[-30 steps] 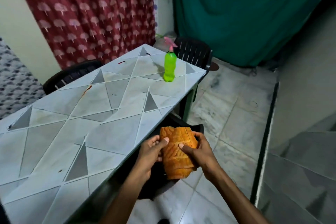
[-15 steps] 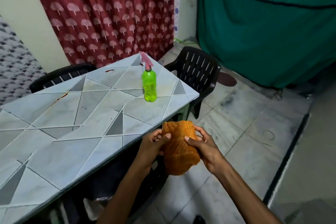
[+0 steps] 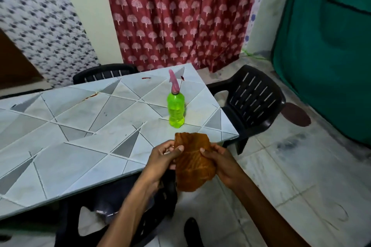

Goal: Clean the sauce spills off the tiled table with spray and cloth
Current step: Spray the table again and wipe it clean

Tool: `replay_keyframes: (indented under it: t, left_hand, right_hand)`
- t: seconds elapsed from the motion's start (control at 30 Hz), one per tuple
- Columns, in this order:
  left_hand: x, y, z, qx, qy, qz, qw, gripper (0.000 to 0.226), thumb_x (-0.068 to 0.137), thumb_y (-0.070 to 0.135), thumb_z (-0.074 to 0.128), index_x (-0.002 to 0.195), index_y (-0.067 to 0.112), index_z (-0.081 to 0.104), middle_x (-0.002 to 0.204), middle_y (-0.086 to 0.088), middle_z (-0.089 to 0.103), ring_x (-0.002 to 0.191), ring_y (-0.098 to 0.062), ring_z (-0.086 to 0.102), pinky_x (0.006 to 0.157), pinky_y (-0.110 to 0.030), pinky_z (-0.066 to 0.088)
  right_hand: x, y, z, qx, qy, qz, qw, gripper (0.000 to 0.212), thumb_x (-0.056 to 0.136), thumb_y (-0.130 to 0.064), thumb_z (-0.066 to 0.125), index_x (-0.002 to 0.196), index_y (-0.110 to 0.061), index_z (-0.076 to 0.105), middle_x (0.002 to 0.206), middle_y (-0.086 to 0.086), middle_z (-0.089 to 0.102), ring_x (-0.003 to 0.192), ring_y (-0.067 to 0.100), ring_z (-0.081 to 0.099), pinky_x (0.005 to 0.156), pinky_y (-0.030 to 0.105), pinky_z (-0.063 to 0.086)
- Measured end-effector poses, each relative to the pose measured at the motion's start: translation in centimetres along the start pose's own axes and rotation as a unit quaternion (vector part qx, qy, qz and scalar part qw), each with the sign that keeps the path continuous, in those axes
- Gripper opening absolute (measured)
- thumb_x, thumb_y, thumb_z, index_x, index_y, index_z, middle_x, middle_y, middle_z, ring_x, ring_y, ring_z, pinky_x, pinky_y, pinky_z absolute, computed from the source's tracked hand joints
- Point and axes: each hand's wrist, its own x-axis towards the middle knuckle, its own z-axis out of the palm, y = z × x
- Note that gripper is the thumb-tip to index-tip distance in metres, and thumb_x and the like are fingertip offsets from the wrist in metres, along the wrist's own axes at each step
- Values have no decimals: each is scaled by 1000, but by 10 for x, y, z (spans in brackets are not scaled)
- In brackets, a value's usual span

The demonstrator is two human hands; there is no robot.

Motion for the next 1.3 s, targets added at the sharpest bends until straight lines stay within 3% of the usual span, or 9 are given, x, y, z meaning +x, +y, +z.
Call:
replay_keyframes:
  t: [0.13, 0.23, 0.4, 0.53, 0.77, 0.93, 1.0, 1.1, 1.3]
  left_hand:
    - [28, 0, 1, -23, 41, -8, 999, 20, 91, 9, 66, 104, -6, 65, 72, -12, 43, 57, -15, 40, 46, -19, 33]
    - [46, 0, 1, -18, 85, 0, 996, 20, 91, 10, 66, 103, -6, 65, 76, -14, 39, 55, -15, 38, 47, -20, 34]
    - [64, -1, -5, -33, 184, 1, 982, 20, 91, 9, 65, 103, -6, 65, 79, -12, 39, 55, -13, 45, 49, -21, 40]
    - [74, -9, -16, -62, 302, 5, 951, 21, 90, 9, 68, 99, -8, 62, 84, -12, 45, 69, -22, 49, 56, -26, 44]
    - [87, -8, -14, -123, 486, 27, 865, 4, 89, 7, 68, 92, 5, 67, 85, -14, 47, 65, -22, 61, 54, -29, 54]
    - [85, -4, -19, -150, 549, 29, 822, 9, 88, 11, 70, 96, 6, 69, 87, -16, 56, 70, -27, 64, 55, -31, 55]
    - [83, 0, -25, -156, 553, 35, 818, 11, 88, 9, 70, 98, 4, 69, 86, -16, 58, 69, -27, 65, 55, -31, 56]
    - [80, 4, -38, -148, 541, 51, 826, 6, 90, 9, 67, 95, 6, 69, 84, -16, 57, 67, -23, 66, 56, -31, 57]
    - [78, 6, -76, -102, 548, 47, 829, 12, 89, 15, 71, 96, 5, 71, 86, -18, 56, 77, -30, 67, 67, -44, 58]
  right_hand:
    - [43, -10, -2, -136, 42, -70, 987, 29, 82, -7, 80, 108, -10, 67, 106, 12, 75, 103, 32, 71, 86, 44, 60]
    - [72, -23, 7, -249, 62, -149, 955, 26, 79, -5, 82, 93, -21, 68, 99, -4, 73, 97, 9, 67, 78, 17, 54]
    - [109, -30, 25, -312, 20, -184, 932, 24, 71, -12, 83, 82, -23, 65, 85, -7, 72, 85, 12, 69, 74, 26, 54]
    - [133, -35, 41, -313, -49, -186, 930, 28, 75, -3, 84, 85, -14, 60, 76, -7, 66, 66, -2, 59, 67, 17, 49]
    - [172, -58, 73, -175, -314, 40, 932, 41, 86, 8, 68, 122, -8, 59, 107, 13, 75, 93, 21, 71, 83, 37, 57]
    - [194, -66, 100, -104, -392, 258, 877, 27, 92, -19, 59, 118, -11, 59, 105, 15, 70, 86, 27, 71, 75, 44, 60]
    - [200, -63, 112, -138, -430, 275, 849, 21, 98, -11, 48, 115, -9, 61, 100, 14, 71, 83, 26, 71, 73, 42, 60]
    - [200, -58, 135, -229, -473, 245, 814, 42, 96, 12, 35, 114, -12, 64, 100, 11, 70, 83, 25, 68, 74, 41, 56]
    - [211, -44, 170, -235, -460, 283, 808, 31, 105, -4, 35, 124, -7, 59, 96, 9, 73, 77, 21, 71, 63, 32, 58]
